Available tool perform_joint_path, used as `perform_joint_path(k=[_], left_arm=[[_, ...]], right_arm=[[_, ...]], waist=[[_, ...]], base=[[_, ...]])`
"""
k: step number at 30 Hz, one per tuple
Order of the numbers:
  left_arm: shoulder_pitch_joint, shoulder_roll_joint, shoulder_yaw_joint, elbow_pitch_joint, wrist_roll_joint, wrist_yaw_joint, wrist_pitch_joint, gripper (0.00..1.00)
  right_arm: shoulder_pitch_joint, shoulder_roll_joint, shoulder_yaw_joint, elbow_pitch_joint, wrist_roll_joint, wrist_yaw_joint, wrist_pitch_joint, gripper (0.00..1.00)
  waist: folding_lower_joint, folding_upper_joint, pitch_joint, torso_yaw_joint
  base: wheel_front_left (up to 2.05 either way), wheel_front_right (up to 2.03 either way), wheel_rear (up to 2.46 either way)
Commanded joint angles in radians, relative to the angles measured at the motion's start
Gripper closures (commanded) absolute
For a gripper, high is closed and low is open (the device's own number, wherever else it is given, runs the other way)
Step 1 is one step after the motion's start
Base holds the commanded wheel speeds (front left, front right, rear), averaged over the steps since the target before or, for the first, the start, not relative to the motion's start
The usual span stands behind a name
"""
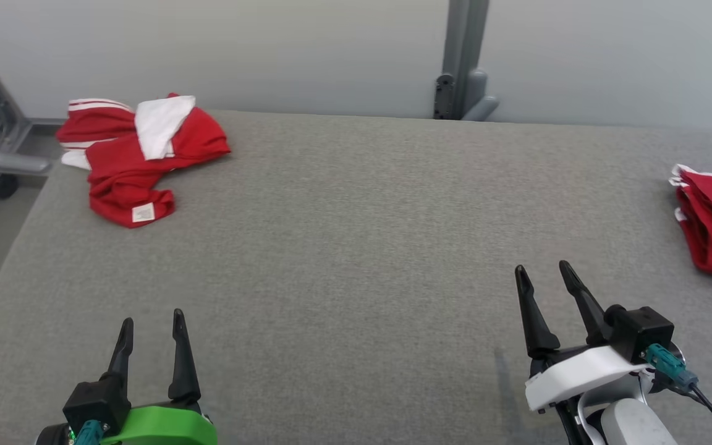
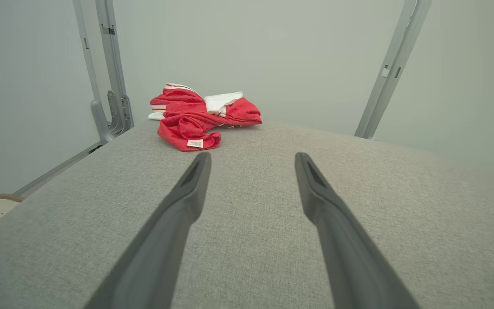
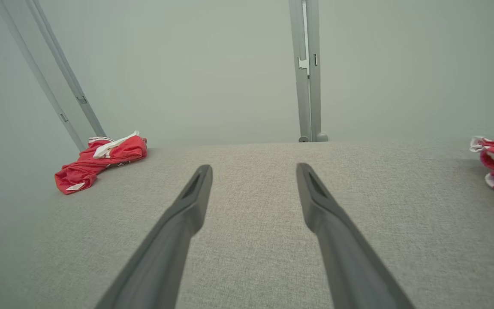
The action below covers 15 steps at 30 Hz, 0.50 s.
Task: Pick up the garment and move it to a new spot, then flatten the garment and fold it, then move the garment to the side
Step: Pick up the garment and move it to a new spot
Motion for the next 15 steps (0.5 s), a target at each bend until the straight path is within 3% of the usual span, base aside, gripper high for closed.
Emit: perform_joint_path(k=[1,8,15], left_arm=[[0.015,0.002,0.004,-0.003,0.003,0.004,0.0,0.0],[0.049,0.005,0.02,-0.011,0.005,0.006,0.0,0.0],[0.062,0.005,0.027,-0.023,0.006,0.007,0.0,0.0]], right_arm=[[0.012,-0.001,-0.002,-0.004,0.008,-0.001,0.001,0.0],[0.015,-0.001,0.003,0.003,0.021,-0.001,0.0,0.0],[0.01,-0.002,0.008,0.007,0.025,-0.001,-0.002,0.0]], waist=[[0.0,0.0061,-0.016,0.133],[0.0,0.0061,-0.021,0.263],[0.0,0.0061,-0.017,0.3]], base=[[0.0,0.0,0.0],[0.0,0.0,0.0],[0.0,0.0,0.0]])
